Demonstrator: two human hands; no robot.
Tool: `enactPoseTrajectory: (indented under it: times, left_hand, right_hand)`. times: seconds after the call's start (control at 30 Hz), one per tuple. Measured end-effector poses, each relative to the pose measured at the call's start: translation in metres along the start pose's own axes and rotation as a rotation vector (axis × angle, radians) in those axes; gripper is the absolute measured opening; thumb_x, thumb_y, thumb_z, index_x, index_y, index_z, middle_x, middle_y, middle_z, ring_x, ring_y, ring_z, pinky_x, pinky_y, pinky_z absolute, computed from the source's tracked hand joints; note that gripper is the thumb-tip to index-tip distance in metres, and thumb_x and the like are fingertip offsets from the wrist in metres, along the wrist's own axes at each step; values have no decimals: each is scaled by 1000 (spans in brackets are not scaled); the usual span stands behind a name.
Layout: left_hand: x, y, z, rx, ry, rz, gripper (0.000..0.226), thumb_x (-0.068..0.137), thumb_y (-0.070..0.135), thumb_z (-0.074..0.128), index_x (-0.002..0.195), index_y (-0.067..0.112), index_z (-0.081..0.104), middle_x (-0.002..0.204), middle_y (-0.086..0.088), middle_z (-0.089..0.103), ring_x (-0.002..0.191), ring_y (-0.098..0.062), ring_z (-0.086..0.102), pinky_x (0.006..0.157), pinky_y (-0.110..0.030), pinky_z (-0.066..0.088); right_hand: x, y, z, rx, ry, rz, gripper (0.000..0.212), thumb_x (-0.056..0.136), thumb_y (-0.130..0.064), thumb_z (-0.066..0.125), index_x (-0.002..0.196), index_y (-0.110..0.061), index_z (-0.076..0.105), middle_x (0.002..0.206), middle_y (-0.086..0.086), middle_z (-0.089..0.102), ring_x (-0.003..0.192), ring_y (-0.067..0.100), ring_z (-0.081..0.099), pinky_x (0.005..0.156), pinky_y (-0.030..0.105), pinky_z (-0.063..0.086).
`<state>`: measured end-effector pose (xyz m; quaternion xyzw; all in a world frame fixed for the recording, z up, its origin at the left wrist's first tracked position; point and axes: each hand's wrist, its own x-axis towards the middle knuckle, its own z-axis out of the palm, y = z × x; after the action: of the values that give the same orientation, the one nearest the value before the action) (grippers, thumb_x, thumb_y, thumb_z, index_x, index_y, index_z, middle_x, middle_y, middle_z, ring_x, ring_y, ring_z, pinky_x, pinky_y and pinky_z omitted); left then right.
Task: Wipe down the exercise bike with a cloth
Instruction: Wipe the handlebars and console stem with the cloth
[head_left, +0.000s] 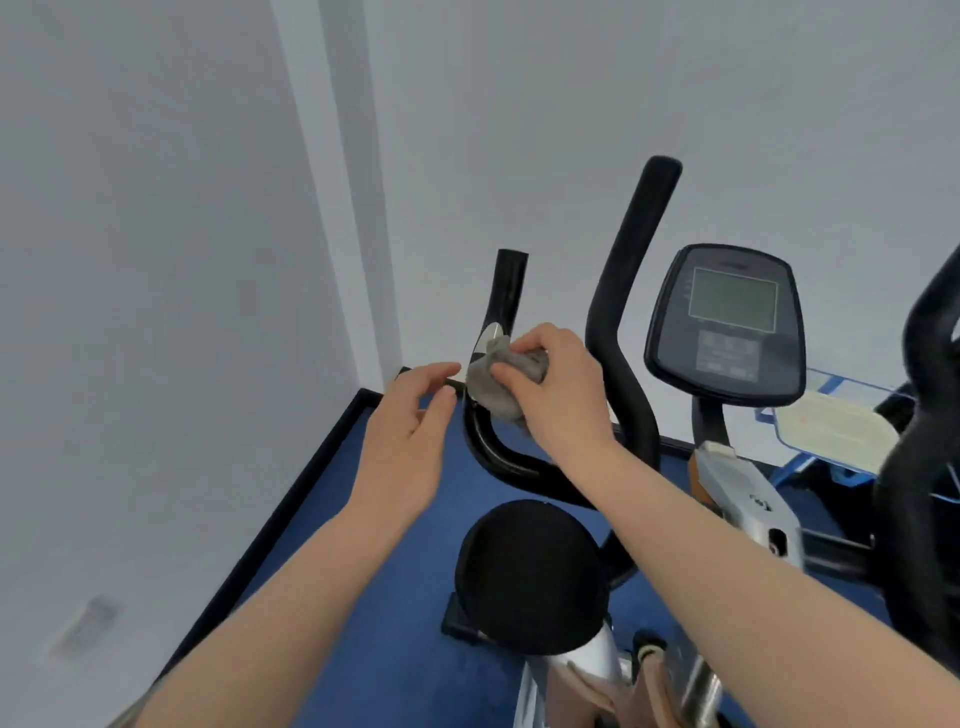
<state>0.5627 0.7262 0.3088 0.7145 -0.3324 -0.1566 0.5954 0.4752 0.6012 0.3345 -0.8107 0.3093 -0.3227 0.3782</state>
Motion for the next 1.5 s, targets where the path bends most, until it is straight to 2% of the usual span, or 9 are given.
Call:
enactPoseTrajectory:
  times: [0.13,0.27,0.5,0.63,0.8,1.0,1.23,1.33,1.5]
  left_hand:
    - [-1,-8,8,-45,-46,-15,32,103,21,42,130,25,59,125,16,62,118,4,54,106,-27,43]
    - [-2,-12,16,-68,-76,-26,40,104,31,36,142,24,49,138,13,56,128,-2,49,113,-36,38]
    - [11,-13,10,-103,-25,27,32,104,36,35,114,34,65,108,18,70,105,-1,63,91,-30,50]
    - [23,-13,6,-98,-68,33,32,107,27,35,117,29,64,110,18,69,105,0,63,93,-28,49]
    - [41,-11,-2,-131,-150,88,36,100,42,36,116,27,65,110,14,69,109,-4,62,96,-33,48]
    - [63,-11,0,-136,-236,93,32,104,34,38,121,27,64,114,16,68,112,-2,60,100,-39,47]
    - [76,-16,-2,-166,-243,107,36,99,39,37,109,27,69,103,16,71,102,-6,65,95,-39,50]
    - [81,-17,-5,-171,-273,98,34,105,29,36,114,26,69,106,15,72,102,-5,66,95,-36,50]
    - [81,-20,-7,-163,-283,98,36,102,37,37,113,28,70,105,17,72,103,-2,65,93,-34,49]
  right_hand:
    - [-20,9,10,-138,-155,-92,16,84,-31,71,90,-28,56,93,-16,49,83,-7,49,67,7,34]
    - [15,0,5,-16,12,-35,14,87,-26,69,92,-19,59,95,-7,52,83,-1,50,71,10,37]
    - [13,2,14,-62,-19,-36,15,85,-29,70,85,-27,55,90,-14,46,80,-5,49,67,6,36]
    - [41,-8,14,45,130,45,11,88,-22,68,88,-19,57,98,-3,50,82,-1,52,68,10,39]
    - [29,-2,21,-65,99,-30,17,87,-23,68,83,-27,53,93,-13,47,86,-7,50,72,3,36]
    - [56,-10,26,-38,283,-15,9,88,-16,68,87,-16,58,95,-8,47,86,-5,51,71,4,37]
    - [80,-16,7,-127,252,-151,10,85,-10,70,89,-11,61,97,-7,46,87,1,51,78,10,41]
    - [74,-11,18,-92,310,-129,11,85,-7,69,87,-12,59,96,-12,44,90,-5,52,79,5,39]
    - [78,-7,14,-98,290,-146,11,86,-12,70,85,-13,60,93,-15,42,85,-10,50,75,2,36]
